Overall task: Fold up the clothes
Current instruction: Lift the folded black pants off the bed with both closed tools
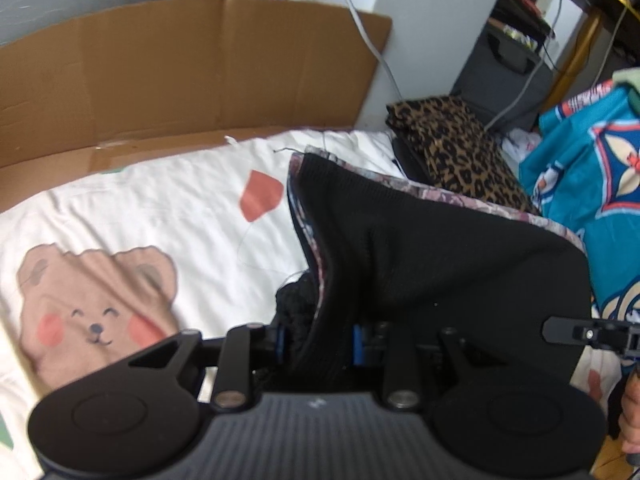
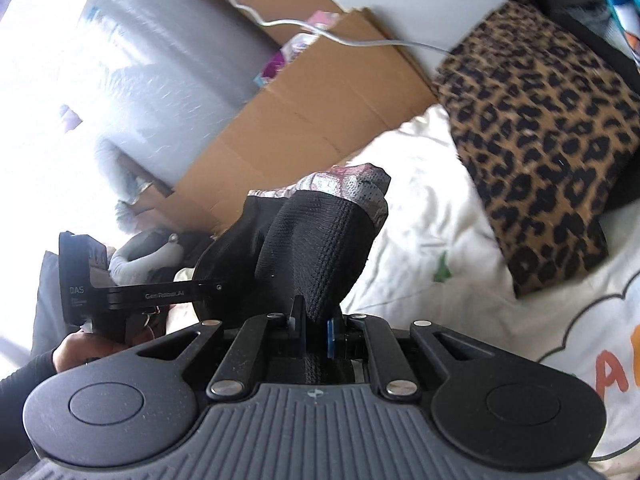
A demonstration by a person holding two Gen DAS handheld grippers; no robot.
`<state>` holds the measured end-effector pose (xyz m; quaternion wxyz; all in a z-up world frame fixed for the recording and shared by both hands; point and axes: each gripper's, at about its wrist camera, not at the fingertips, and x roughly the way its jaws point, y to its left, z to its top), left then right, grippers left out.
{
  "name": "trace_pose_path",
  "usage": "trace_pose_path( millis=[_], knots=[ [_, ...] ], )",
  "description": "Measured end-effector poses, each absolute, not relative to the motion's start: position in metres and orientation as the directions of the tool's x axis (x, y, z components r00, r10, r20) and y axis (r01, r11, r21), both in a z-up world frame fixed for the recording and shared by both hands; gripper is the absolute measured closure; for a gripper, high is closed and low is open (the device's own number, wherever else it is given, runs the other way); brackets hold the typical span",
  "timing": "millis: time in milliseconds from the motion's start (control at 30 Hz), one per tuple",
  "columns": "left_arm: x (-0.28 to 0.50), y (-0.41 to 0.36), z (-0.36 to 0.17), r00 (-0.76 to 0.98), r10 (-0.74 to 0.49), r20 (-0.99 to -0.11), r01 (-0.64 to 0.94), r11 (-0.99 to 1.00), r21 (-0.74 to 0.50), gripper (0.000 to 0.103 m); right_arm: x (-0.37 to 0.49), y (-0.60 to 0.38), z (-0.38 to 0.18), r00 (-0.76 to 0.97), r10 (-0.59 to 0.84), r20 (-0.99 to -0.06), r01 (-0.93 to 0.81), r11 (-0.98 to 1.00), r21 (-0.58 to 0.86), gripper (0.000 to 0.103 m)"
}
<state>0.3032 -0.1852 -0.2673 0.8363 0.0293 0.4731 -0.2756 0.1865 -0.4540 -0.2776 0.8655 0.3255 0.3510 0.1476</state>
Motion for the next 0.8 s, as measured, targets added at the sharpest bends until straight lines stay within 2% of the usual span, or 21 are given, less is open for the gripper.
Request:
trace_pose_path(
  millis=[800],
  knots=[
    [0.221,-0.076,-0.166,0.612,-0.474,-0.633,0.346,0.88,-0.325,0.072,0.167,-0.362,-0.128,0.714,0.537,-0.449,-0.305,0.816,0.491,0.095]
  ],
)
